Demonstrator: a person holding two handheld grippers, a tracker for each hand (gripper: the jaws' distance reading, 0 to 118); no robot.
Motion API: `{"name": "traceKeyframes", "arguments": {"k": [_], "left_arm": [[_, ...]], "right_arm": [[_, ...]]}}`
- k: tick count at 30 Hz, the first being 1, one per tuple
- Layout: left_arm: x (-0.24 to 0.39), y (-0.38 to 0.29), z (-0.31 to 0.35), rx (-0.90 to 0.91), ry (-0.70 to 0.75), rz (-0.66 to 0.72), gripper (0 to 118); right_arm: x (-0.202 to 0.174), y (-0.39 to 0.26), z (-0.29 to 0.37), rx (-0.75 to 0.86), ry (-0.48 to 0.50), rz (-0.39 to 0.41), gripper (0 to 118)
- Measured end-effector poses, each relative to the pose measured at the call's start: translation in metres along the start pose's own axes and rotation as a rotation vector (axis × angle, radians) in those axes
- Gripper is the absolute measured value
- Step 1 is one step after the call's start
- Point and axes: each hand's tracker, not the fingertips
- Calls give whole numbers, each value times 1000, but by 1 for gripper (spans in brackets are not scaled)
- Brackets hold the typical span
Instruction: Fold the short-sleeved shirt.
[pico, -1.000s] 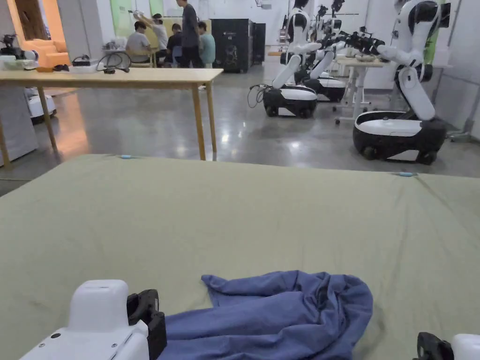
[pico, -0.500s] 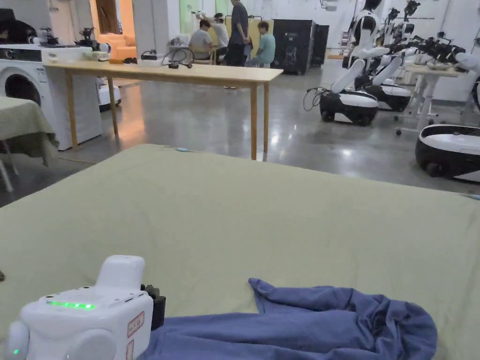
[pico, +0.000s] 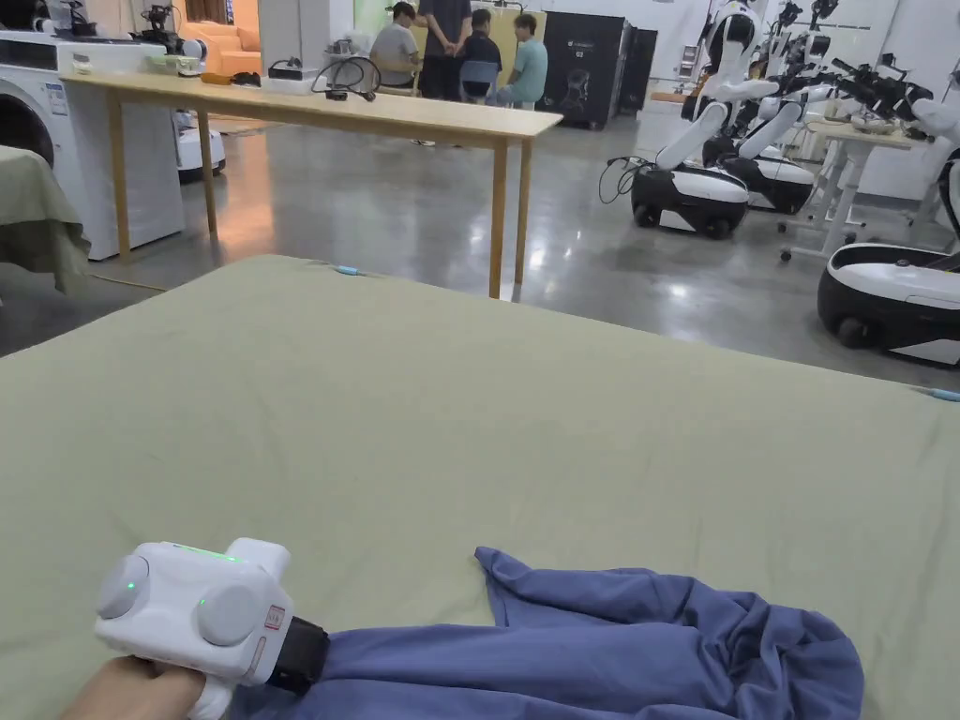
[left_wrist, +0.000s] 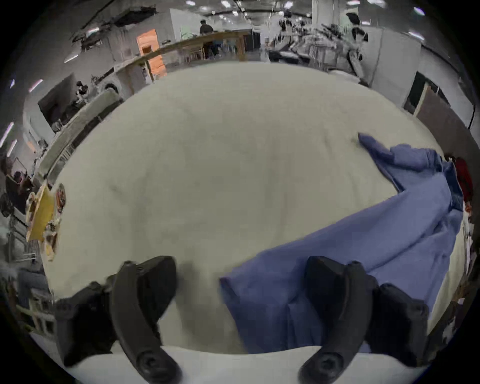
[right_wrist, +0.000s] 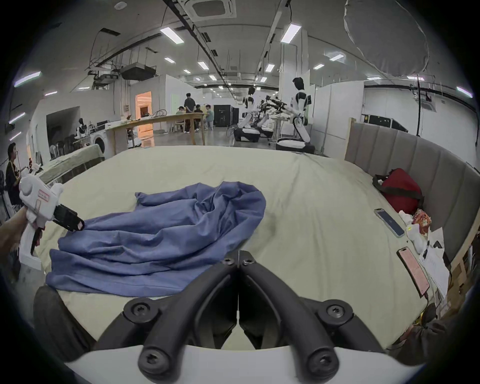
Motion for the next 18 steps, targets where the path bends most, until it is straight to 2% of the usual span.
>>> {"name": "traceKeyframes", "arguments": {"k": [1,2,3,5,7,12,18], "left_arm": [[2,-1,6,22,-8,33,68],[5,1,12,36,17,-8,40],[7,2,15,47,12,-29,0],[14,0,24,91,-9,-51,0],[18,1,24,72,29,-108,0],[8,-2,15,96,4,-62,0],[6,-8,9,73,-51,-32,0]], "right_arm": [[0,0,0,-1,0,1,1],[1,-1,-1,-5,0,0,1],[1,-1,-1,-8,0,-4,1],[3,0,-4,-19,8,-17,1],[7,1,-6,-21,12,-28,1],[27,17,-28,-46,-5,-37,1],[59,69,-99,-103,7,-52,1]]}}
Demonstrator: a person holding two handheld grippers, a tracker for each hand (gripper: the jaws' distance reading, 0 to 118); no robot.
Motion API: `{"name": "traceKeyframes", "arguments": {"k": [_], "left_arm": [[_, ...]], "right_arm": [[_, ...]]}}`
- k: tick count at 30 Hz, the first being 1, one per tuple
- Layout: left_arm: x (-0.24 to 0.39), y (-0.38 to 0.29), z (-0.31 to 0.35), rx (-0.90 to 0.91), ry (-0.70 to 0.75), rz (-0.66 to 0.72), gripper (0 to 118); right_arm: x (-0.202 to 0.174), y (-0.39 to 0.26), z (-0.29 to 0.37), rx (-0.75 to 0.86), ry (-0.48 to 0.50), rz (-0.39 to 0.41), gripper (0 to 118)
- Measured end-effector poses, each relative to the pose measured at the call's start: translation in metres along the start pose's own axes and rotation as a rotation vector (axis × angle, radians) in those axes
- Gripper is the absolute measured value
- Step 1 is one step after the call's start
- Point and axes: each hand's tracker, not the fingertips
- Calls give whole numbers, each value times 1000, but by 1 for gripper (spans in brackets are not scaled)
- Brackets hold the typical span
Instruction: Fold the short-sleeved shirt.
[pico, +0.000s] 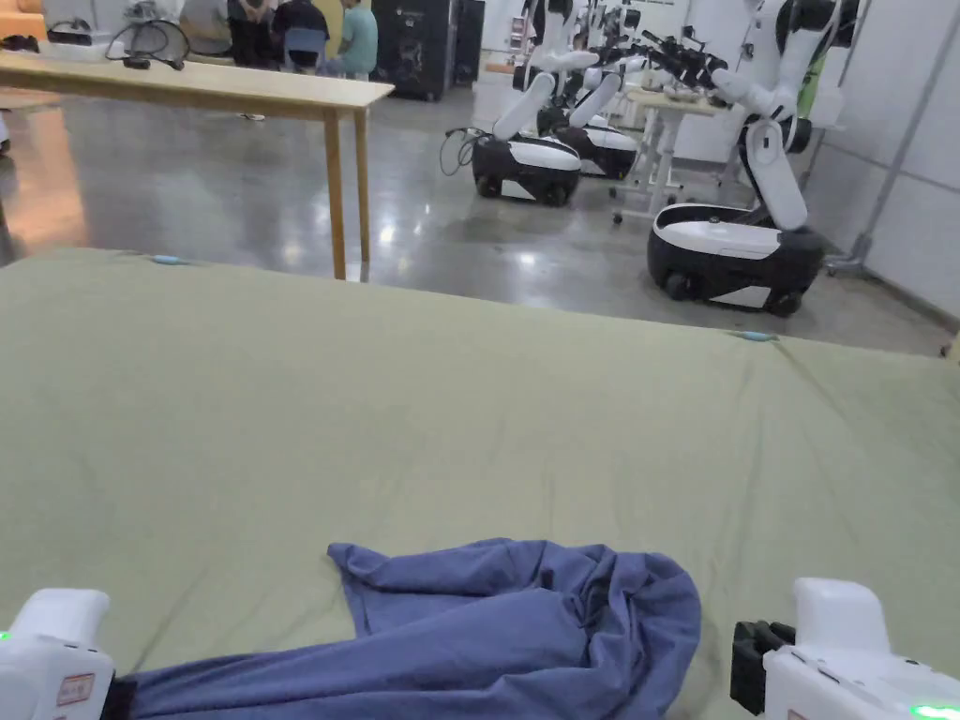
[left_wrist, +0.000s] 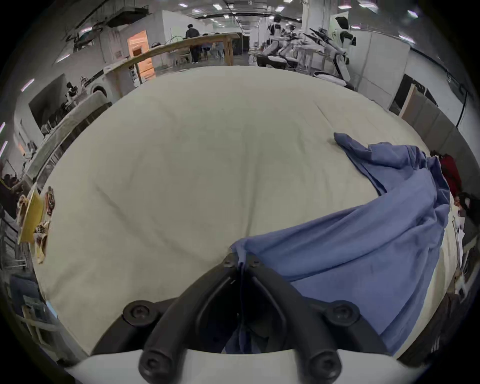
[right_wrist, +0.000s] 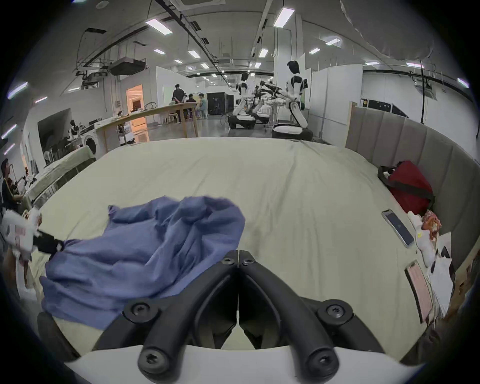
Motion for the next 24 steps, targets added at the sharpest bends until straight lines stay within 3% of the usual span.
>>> {"name": "traceKeyframes", "arguments": {"k": [3,4,5,6,7,12,13,15,16,18,19,20,21,22,24], "left_arm": [[0,-2,6,-3,-39,37,0],[-1,-4,6,-2,-51,50,0],[-1,-6,6,-1,-60,65,0],[-3,-3,6,0,-63,65,0],[-3,-3,6,0,-67,69,0],[-3,-3,6,6,-68,69,0],[-2,-3,6,8,-67,67,0],[-13,2,-3,9,-70,74,0],[-14,2,-4,9,-71,77,0],[-14,1,-3,14,-72,80,0],[-14,1,-2,15,-71,79,0],[-15,2,0,16,-70,76,0],[-16,4,3,18,-70,81,0],[-16,5,8,23,-70,91,0],[-17,11,25,66,-55,75,0]], "right_arm": [[8,28,-38,-66,60,15,2],[8,35,-50,-76,62,29,27],[8,41,-62,-93,60,32,75],[7,45,-75,-146,68,36,115],[6,47,-89,-207,107,40,117],[2,38,-134,-262,51,56,110],[4,35,-144,-286,50,45,98],[8,27,-160,-342,73,13,59],[6,24,-159,-350,105,4,50],[1,24,-149,-310,118,-11,47],[-1,26,-143,-287,138,4,29],[-5,29,-130,-257,90,38,17],[-2,32,-121,-246,96,50,12],[5,36,-112,-244,155,20,11],[13,47,-80,-182,173,-8,11]]}}
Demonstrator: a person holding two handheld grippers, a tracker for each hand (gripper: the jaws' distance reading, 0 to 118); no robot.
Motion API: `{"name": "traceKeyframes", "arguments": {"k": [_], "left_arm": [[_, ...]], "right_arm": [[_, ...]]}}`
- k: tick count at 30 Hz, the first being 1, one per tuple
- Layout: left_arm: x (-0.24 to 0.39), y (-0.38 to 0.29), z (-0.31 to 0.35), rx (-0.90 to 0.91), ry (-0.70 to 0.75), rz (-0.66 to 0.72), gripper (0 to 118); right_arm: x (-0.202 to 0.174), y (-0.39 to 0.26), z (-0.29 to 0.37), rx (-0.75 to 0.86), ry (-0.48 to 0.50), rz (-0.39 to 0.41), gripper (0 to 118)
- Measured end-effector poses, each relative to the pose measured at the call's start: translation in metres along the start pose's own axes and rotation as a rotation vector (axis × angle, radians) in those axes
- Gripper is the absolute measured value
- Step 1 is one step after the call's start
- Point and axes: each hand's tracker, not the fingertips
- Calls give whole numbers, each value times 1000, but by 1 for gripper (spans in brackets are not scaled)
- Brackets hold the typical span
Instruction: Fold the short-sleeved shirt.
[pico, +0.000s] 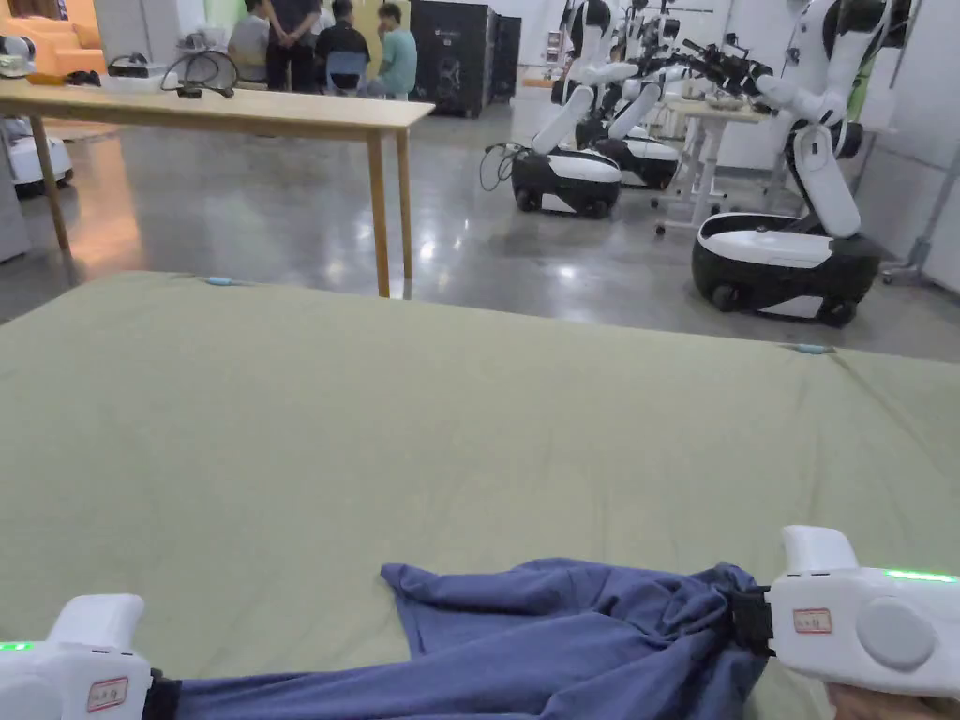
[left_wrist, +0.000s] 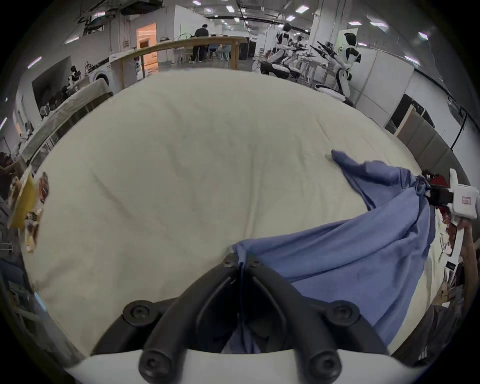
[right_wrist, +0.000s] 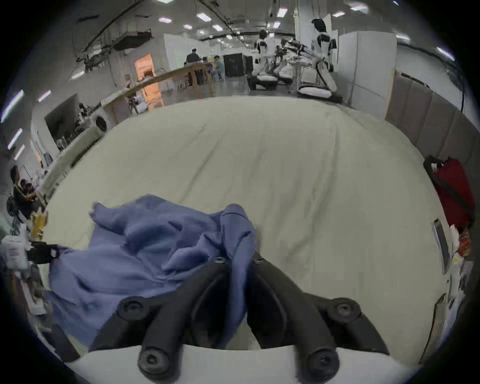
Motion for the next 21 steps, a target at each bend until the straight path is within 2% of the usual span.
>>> {"name": "traceKeyframes", "arguments": {"k": [5,8,12,21], "left_arm": [[9,32,61,142,28,-40,0],[16,56,106,246,41,-48,0],[24,89,163,368,56,-51,0],[62,147,236,532,56,-84,0]], "right_arm": [[3,20,80,124,67,17,11],[-5,32,127,236,32,58,11],[-4,54,186,351,41,57,11],[7,99,269,464,-65,85,11]]}}
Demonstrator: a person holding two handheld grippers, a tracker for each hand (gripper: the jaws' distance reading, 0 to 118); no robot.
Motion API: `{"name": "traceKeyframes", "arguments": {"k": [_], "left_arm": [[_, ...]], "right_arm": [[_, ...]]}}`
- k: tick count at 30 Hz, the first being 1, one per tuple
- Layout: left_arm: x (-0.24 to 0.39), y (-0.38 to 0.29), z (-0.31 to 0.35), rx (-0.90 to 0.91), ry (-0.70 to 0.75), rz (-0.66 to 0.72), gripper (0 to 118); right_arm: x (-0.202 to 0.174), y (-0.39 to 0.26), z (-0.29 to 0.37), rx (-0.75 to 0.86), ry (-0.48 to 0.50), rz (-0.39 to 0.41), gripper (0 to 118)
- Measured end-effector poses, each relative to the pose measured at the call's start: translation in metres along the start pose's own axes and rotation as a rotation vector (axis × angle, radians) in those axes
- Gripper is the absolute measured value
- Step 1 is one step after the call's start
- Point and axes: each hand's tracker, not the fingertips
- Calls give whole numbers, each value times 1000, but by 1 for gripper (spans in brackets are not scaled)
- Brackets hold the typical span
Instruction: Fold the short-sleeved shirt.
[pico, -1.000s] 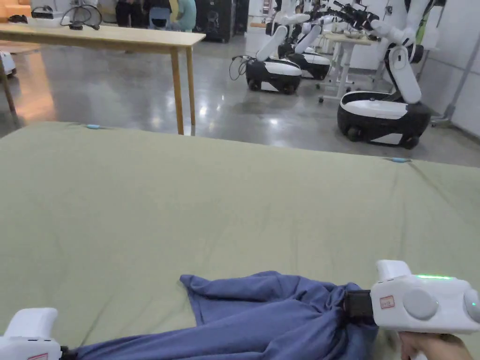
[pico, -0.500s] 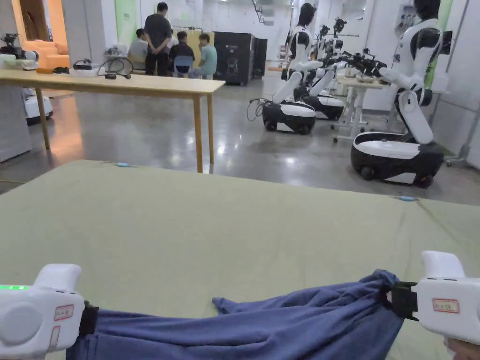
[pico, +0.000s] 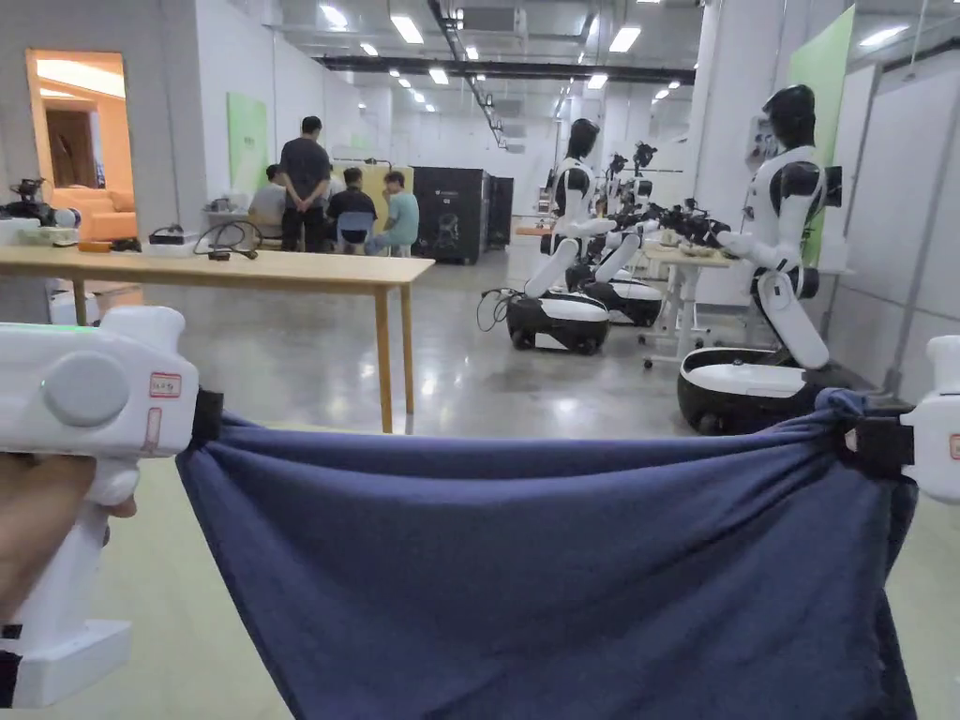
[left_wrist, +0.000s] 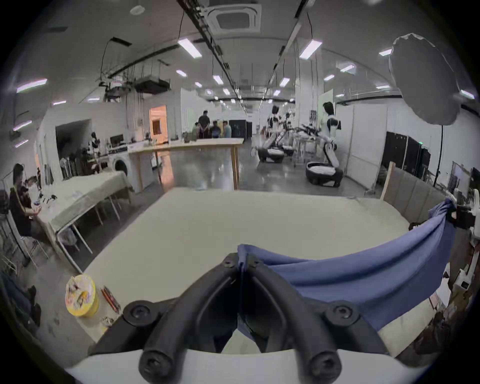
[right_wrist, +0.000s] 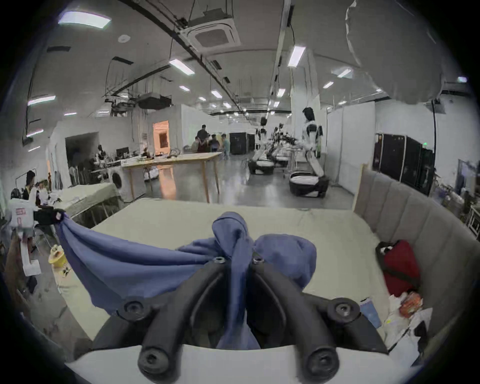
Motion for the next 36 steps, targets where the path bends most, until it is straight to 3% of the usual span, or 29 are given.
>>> {"name": "traceKeyframes", "arguments": {"k": [10,22,29,33,36], "left_arm": [[34,74,-33,93,-17,22,0],[71,140,-128,116,119,-24,0],[81,132,-181,118,173,-47,0],[87,96,-209,28,256,-125,0],[86,56,-218,-7,205,-134,0]], "right_arm": [[16,64,-22,38,-102,23,11],[34,121,-137,46,-175,-2,11],[33,109,-208,13,-191,6,11],[32,76,-233,-41,-192,12,11],[29,35,-241,-85,-187,22,11]]}}
